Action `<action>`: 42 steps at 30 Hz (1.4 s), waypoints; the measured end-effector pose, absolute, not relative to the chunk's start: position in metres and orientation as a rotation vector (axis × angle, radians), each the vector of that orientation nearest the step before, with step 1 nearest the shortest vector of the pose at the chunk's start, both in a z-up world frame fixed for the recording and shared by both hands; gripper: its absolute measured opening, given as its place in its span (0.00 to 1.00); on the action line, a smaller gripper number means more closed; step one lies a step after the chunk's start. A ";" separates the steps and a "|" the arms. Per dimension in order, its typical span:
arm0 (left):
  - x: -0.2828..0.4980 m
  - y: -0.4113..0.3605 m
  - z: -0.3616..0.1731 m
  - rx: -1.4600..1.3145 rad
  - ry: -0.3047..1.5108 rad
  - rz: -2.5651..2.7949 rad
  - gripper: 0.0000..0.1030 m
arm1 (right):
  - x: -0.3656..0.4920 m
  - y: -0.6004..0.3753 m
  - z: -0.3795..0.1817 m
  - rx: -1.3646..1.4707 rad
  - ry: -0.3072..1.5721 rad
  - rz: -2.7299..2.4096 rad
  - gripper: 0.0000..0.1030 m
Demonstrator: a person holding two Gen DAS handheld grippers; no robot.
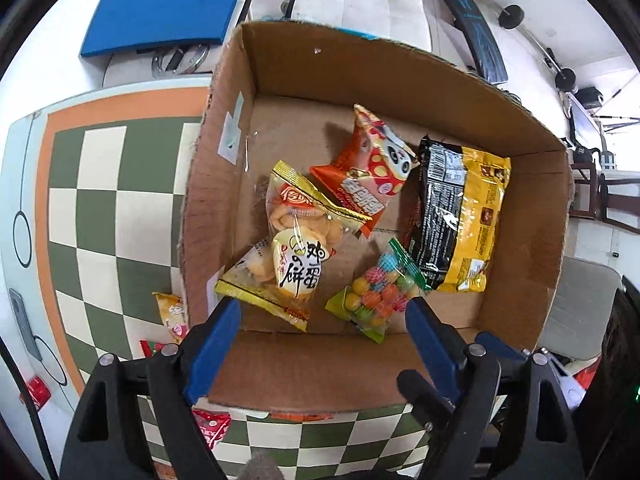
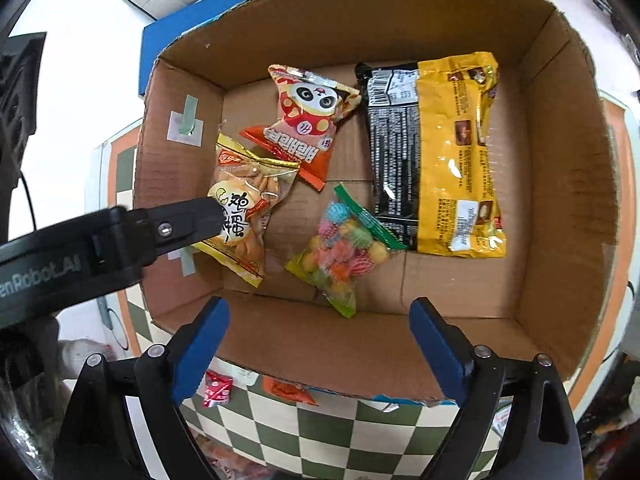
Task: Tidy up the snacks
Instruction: 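Carry both bags into the box and release them, then grasp the orange packet with the left tool while the right grasps the white packet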
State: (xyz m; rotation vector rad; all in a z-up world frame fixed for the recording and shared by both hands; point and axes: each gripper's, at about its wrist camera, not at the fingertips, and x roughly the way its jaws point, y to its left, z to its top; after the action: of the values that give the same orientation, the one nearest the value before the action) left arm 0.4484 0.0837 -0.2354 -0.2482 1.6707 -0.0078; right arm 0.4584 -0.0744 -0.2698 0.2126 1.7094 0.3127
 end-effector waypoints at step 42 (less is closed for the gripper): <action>0.281 0.057 -0.332 -0.127 1.668 0.091 0.82 | 0.324 -0.123 -0.369 0.340 1.755 0.090 0.56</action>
State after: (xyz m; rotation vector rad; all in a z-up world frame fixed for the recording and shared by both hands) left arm 0.2809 0.0572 -0.3324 -0.1270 1.6684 0.0908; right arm 0.3240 -0.1233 -0.3689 0.3397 1.7549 0.0903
